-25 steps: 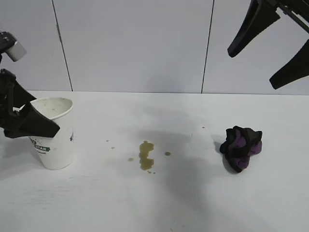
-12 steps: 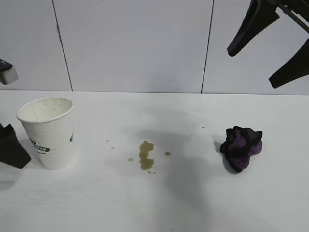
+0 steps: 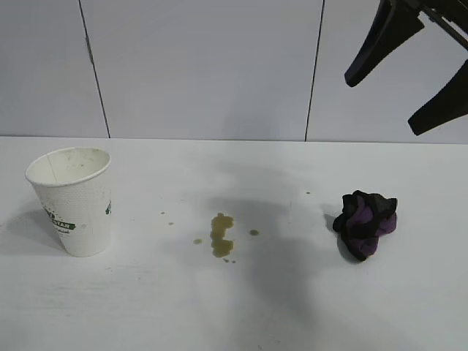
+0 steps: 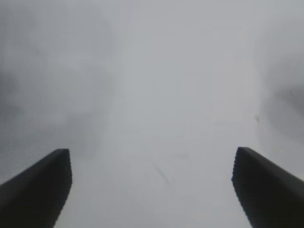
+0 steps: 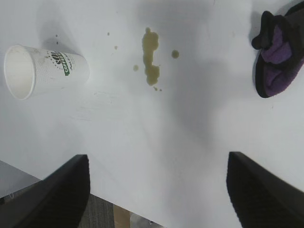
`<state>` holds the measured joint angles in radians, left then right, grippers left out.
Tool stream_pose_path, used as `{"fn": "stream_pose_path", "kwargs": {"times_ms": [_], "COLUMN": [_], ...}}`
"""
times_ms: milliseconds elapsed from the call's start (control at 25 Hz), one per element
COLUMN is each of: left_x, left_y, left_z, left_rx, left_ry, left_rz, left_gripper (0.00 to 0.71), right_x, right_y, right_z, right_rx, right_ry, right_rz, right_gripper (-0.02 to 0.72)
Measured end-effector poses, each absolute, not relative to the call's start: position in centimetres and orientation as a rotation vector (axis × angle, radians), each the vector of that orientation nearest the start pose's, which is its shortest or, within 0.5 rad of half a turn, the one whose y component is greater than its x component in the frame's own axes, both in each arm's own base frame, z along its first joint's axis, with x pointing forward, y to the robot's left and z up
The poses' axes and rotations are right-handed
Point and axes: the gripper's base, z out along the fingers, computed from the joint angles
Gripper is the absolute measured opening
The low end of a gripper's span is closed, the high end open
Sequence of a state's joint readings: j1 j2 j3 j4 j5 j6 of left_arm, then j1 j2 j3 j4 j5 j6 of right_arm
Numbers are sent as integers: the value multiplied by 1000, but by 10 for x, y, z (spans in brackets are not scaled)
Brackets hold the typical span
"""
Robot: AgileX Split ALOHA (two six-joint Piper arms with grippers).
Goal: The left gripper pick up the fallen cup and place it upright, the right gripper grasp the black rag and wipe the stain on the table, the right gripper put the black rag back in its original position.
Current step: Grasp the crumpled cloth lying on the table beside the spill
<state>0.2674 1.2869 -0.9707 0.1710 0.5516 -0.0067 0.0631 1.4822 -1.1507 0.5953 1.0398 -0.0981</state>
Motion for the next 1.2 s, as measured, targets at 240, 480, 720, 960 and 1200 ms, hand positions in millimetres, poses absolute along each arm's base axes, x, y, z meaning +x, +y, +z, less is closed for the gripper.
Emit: {"fn": "stream_pose_path", "kwargs": {"times_ms": [240,480,720,960,1200], "left_x": [175,63,-22,-55,-34], "left_y": [69,23,-8,-11,-7], "left_z": [405,454,436,389,323], "left_rx": [-335,-303,-170,-56,-37], "left_ry": [1894,1522,1546,1839,2076], "left_rz": [294,241,214,126,91], "left_gripper": [656,656,654,654,654], "right_x": [287,287,287,287,286], "right_y": [62,62,62,62,61], "right_z": [294,294,294,294,293], "right_rx": [96,96,76,58,-13], "right_ry": [2756,2756,2756,2754,2759], "right_rz": [780,780,778,774,742], "right_gripper": [544,544,544,544,544]}}
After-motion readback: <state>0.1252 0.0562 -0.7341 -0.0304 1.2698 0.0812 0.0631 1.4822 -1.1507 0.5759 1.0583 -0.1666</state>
